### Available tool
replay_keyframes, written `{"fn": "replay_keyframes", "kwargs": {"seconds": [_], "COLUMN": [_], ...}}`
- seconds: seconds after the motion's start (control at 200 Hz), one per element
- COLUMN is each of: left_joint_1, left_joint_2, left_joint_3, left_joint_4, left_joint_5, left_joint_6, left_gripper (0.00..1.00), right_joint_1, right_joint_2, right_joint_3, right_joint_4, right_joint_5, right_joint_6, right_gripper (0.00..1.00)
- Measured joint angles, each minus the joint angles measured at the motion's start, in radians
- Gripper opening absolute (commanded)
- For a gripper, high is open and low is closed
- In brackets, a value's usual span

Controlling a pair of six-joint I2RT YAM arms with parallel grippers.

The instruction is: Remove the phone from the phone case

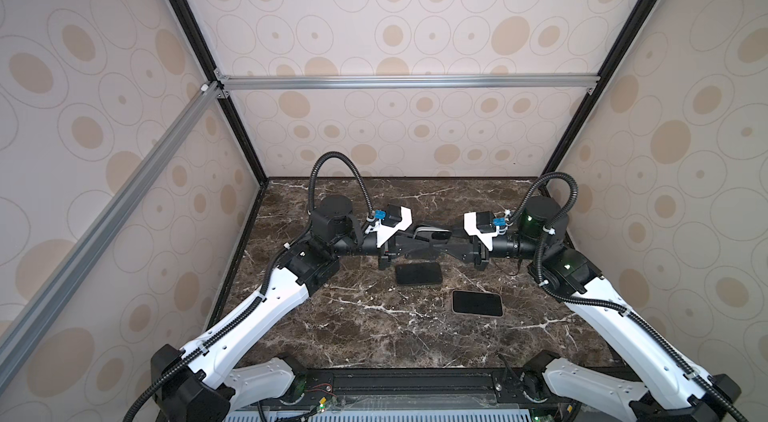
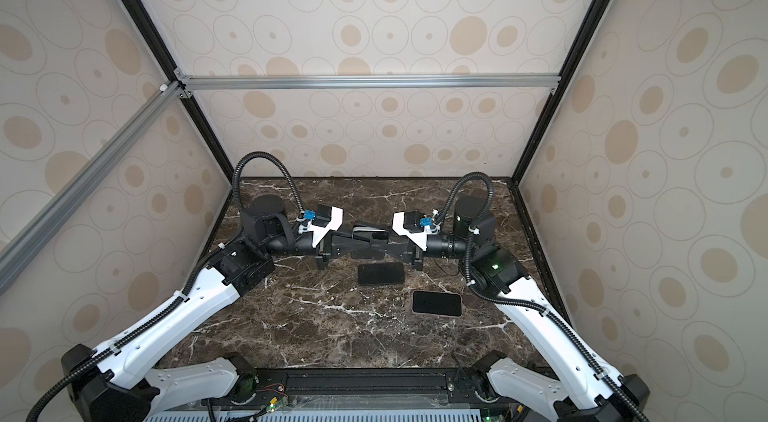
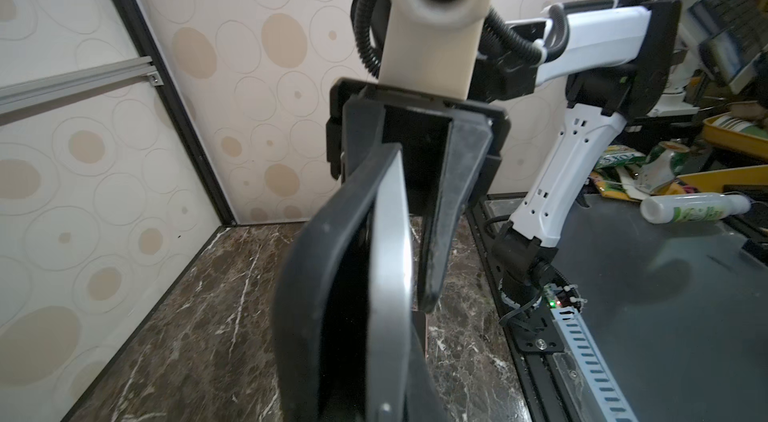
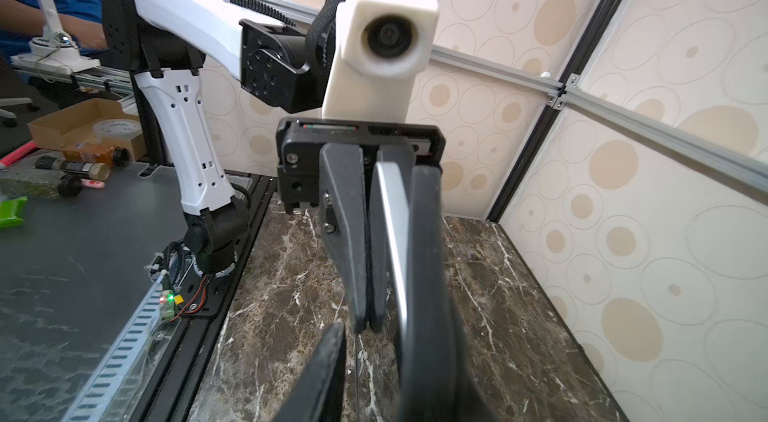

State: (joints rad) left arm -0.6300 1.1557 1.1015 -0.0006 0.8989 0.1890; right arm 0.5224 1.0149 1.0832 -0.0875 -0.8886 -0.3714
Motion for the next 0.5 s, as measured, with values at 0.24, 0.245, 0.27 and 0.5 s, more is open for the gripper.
{"fn": "replay_keyframes", "kwargs": {"seconds": [0.24,0.245,0.27,0.5], "left_joint_1": [0.003,0.003,0.006,0.013], "left_joint_2": [-0.017,-0.017,-0.016,0.012], "left_joint_3": [0.0,0.0,0.0,0.008], "left_joint_4": [-0.109,-0.11,-0.122,-0.226], "left_joint_5": [-0.146,-0.148,-0.171,-0.253], "left_joint_6": [0.169,0.171,0.185,0.283], "left_gripper": [0.0,0.0,0.0,0.0], "right_joint_1": [-0.001,-0.001,0.0,0.009], "right_joint_2": [-0.028,-0.027,-0.023,0.076], "right_joint_3": [0.032,0.034,0.051,0.261], "right_joint_4": [-0.024,-0.026,-0.043,-0.254], "right_joint_5": [0.101,0.101,0.101,0.097], "right_joint_6": [0.09,0.091,0.097,0.104], "right_gripper": [0.33,0.33,0.33,0.28]}}
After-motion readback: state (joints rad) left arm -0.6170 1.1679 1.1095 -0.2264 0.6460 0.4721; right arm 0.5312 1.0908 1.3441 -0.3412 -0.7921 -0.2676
